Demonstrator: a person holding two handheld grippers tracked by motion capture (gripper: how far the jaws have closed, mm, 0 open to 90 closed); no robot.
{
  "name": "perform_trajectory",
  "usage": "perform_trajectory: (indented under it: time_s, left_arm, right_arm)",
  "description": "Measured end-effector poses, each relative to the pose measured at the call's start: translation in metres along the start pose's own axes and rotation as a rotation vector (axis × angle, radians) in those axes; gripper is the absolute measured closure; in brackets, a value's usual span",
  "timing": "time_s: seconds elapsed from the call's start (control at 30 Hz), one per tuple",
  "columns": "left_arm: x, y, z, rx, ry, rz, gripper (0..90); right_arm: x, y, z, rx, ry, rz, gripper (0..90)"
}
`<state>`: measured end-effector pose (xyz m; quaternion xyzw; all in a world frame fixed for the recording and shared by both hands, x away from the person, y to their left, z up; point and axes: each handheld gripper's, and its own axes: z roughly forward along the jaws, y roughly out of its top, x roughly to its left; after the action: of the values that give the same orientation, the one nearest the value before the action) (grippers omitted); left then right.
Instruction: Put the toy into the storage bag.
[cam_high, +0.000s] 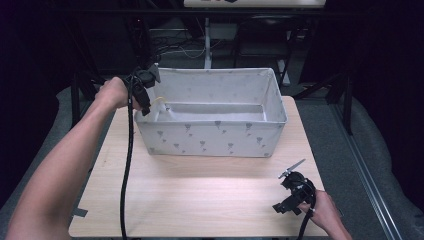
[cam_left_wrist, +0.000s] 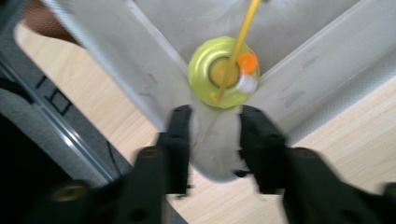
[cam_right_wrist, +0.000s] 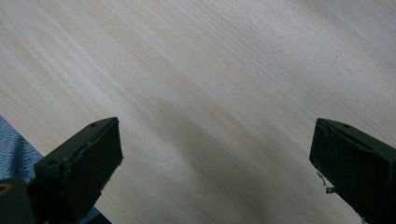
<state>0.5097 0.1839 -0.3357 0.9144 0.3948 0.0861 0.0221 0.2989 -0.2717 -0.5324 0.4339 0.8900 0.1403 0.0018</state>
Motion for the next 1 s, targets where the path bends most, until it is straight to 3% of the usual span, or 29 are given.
perform_trajectory:
  time_s: [0.3, 0.5, 0.63, 0.87, 0.9, 1.0]
  left_arm:
    - [-0.006, -0.014, -0.036, -0.071, 0.054, 0.004, 23.2]
    - [-0.016, -0.033, -0.051, -0.113, 0.067, 0.024, 13.9]
    - [-0.024, -0.048, -0.057, -0.145, 0.069, 0.031, 3.2]
    - [-0.041, -0.082, -0.058, -0.203, 0.077, 0.057, 0.2]
    - [-0.047, -0.093, -0.055, -0.222, 0.071, 0.066, 0.2]
    - [-0.052, -0.103, -0.051, -0.224, 0.070, 0.076, 0.2]
  right_arm:
    - [0.001, 0.000, 0.000, 0.005, 0.009, 0.000, 2.0]
    - [0.001, 0.000, 0.001, -0.004, 0.006, 0.000, 1.9]
    - [0.001, 0.001, 0.000, 0.004, 0.002, -0.007, 1.9]
    - [0.002, 0.001, 0.001, -0.004, 0.002, -0.002, 1.9]
    - [0.002, 0.001, 0.001, -0.002, 0.007, -0.001, 1.9]
    - [0.002, 0.001, 0.001, 0.000, 0.002, -0.004, 1.9]
